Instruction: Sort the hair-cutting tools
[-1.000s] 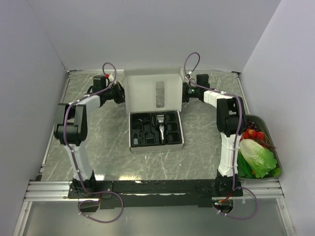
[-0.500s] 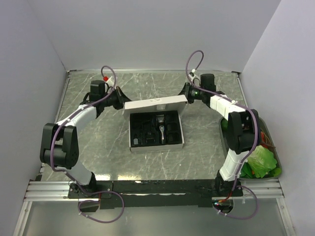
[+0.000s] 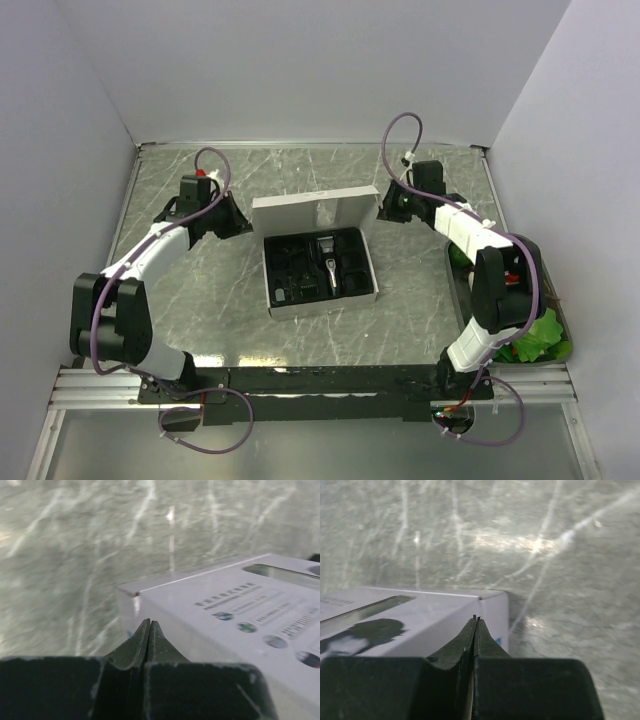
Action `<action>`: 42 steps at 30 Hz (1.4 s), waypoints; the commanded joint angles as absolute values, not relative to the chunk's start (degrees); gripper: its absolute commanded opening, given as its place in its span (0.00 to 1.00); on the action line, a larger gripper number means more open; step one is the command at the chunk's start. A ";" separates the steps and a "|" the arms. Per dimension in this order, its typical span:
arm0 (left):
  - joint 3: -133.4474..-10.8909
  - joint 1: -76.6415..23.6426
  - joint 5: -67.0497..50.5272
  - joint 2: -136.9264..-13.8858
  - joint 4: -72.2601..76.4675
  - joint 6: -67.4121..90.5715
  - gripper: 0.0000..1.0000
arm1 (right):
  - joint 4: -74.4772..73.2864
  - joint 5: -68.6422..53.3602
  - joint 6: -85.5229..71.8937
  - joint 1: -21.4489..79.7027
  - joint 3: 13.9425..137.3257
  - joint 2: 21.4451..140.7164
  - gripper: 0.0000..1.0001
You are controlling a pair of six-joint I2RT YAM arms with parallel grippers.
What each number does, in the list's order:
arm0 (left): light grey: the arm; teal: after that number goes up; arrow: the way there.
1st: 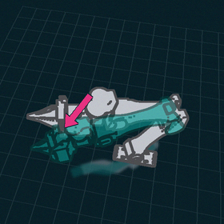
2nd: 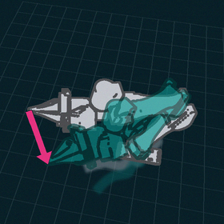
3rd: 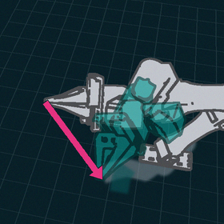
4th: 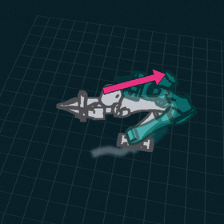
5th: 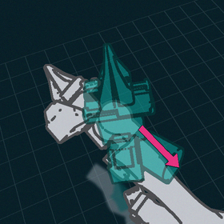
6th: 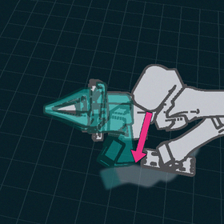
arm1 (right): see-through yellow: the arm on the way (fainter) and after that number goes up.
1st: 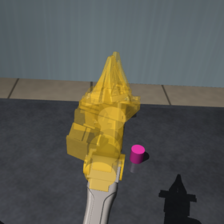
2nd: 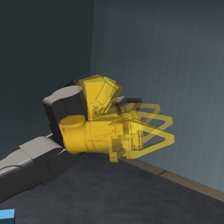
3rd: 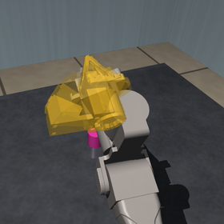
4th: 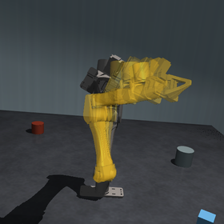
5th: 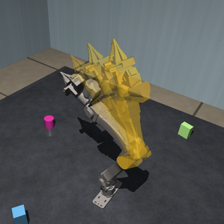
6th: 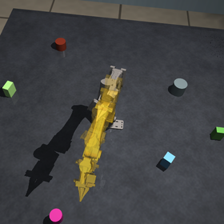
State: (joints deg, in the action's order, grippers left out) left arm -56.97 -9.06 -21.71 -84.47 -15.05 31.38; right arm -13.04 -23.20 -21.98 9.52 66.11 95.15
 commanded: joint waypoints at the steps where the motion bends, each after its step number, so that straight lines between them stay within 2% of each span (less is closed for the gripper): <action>1: -61.00 -9.32 -14.42 -82.97 -23.01 27.86 0.01 | -18.10 -17.58 -21.01 9.76 67.15 93.25 0.00; 18: -53.26 -12.47 -24.43 -78.49 -16.18 33.31 0.01 | -15.73 -24.70 -21.88 11.86 64.16 92.55 0.00; 25: -51.16 -16.34 -22.50 -76.73 -15.47 34.80 0.01 | -14.85 -25.31 -21.71 13.09 62.58 90.97 0.00; 42: -45.27 -16.52 -19.42 -71.11 -17.31 33.57 0.01 | -15.20 -21.80 -21.53 14.06 58.53 88.15 0.00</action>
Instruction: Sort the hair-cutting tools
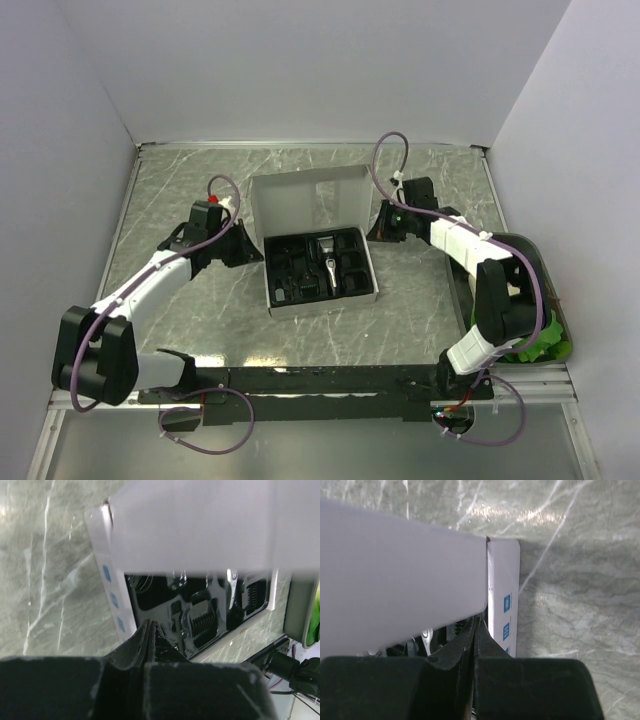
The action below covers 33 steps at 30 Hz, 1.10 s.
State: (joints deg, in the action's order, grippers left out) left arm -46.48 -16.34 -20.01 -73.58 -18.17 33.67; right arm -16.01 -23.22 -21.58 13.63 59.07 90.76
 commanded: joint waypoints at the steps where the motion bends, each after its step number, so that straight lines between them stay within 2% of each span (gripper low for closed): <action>1: -44.65 -16.52 -19.34 -70.41 -17.49 33.49 0.01 | -15.81 -21.45 -21.45 14.06 58.71 88.15 0.00; 8: -44.29 -16.52 -15.83 -66.89 -21.09 32.35 0.01 | -17.67 -14.86 -22.06 14.06 59.06 87.45 0.00; 12: -46.40 -15.04 -3.81 -69.85 -21.36 30.94 0.01 | -13.55 -5.99 -25.04 13.36 61.07 89.28 0.00; 16: -54.46 -7.84 -6.68 -80.66 -17.76 29.45 0.01 | -11.95 -9.13 -28.03 10.29 70.47 99.03 0.00; 21: -61.24 -4.05 -9.75 -90.33 -13.37 28.65 0.01 | -11.00 -13.70 -26.02 9.58 78.56 106.25 0.00; 33: -75.04 -3.69 -29.26 -113.01 -5.54 28.73 0.01 | -11.33 -28.30 -23.65 7.47 90.34 121.19 0.00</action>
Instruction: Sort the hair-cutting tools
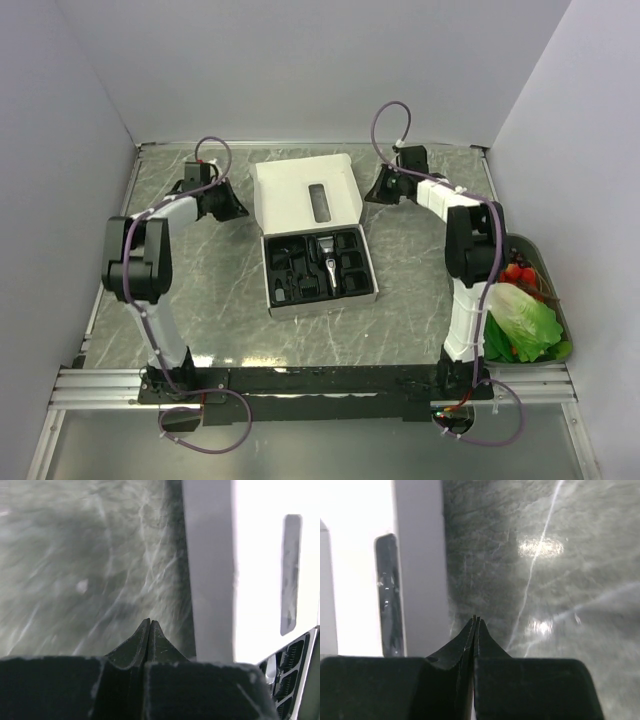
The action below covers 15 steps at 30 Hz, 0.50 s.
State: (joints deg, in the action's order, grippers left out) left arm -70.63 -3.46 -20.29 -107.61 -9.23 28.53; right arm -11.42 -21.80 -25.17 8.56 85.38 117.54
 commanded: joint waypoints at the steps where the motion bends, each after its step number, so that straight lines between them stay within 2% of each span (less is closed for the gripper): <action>1: -75.58 -3.69 -30.22 -114.07 -5.45 29.09 0.01 | -12.47 -29.08 -23.21 7.47 90.96 121.98 0.00; 7: -77.08 -4.04 -31.55 -119.00 -3.96 29.53 0.01 | -11.87 -32.07 -23.03 7.03 92.11 125.24 0.00; 15: -72.95 -4.04 -38.75 -119.80 6.84 34.36 0.01 | -5.38 -47.96 -27.06 6.94 93.69 129.81 0.00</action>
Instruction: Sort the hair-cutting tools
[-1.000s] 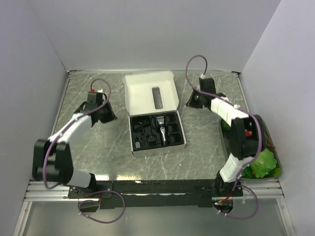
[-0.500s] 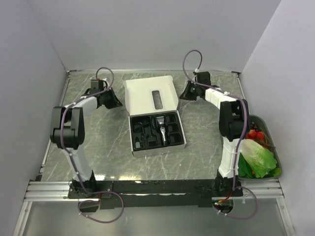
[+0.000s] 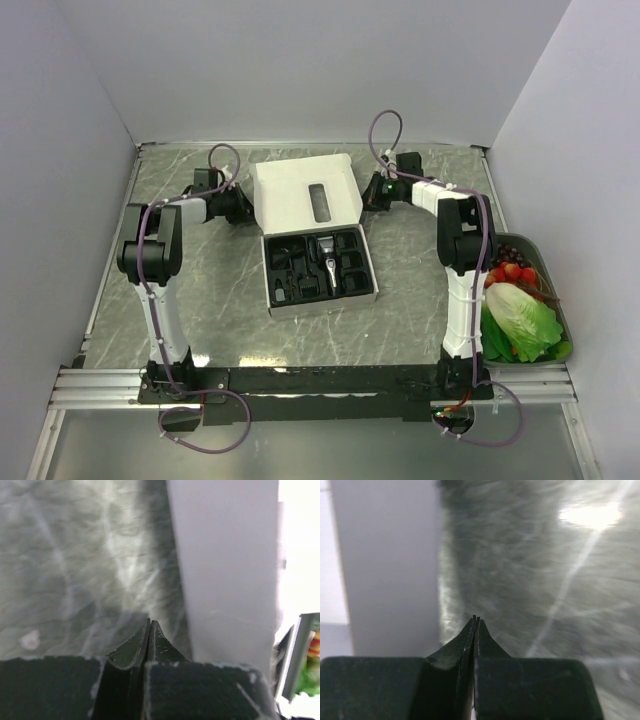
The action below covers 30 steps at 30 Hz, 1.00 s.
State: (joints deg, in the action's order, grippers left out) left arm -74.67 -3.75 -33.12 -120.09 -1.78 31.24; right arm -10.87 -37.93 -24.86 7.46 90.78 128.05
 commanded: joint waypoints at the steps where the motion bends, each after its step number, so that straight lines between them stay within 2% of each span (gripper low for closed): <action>1: -72.43 -4.04 -40.24 -119.62 8.25 34.80 0.01 | -4.93 -49.03 -28.11 6.94 93.87 130.16 0.00; 5: -70.06 -4.04 -44.73 -117.61 15.18 37.35 0.01 | -1.42 -52.38 -29.70 6.94 92.55 129.47 0.00; 12: -69.08 -4.04 -48.08 -112.33 16.44 37.53 0.01 | 6.15 -53.97 -30.68 6.94 85.97 123.32 0.00; 30: -60.13 -5.97 -41.93 -94.40 9.94 34.37 0.01 | -2.72 -43.96 -18.64 7.38 74.81 104.61 0.00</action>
State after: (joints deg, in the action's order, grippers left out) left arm -62.50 -5.02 -43.48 -98.41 11.40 36.36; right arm -0.80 -46.89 -22.39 7.20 78.24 110.56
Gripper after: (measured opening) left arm 0.015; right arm 0.005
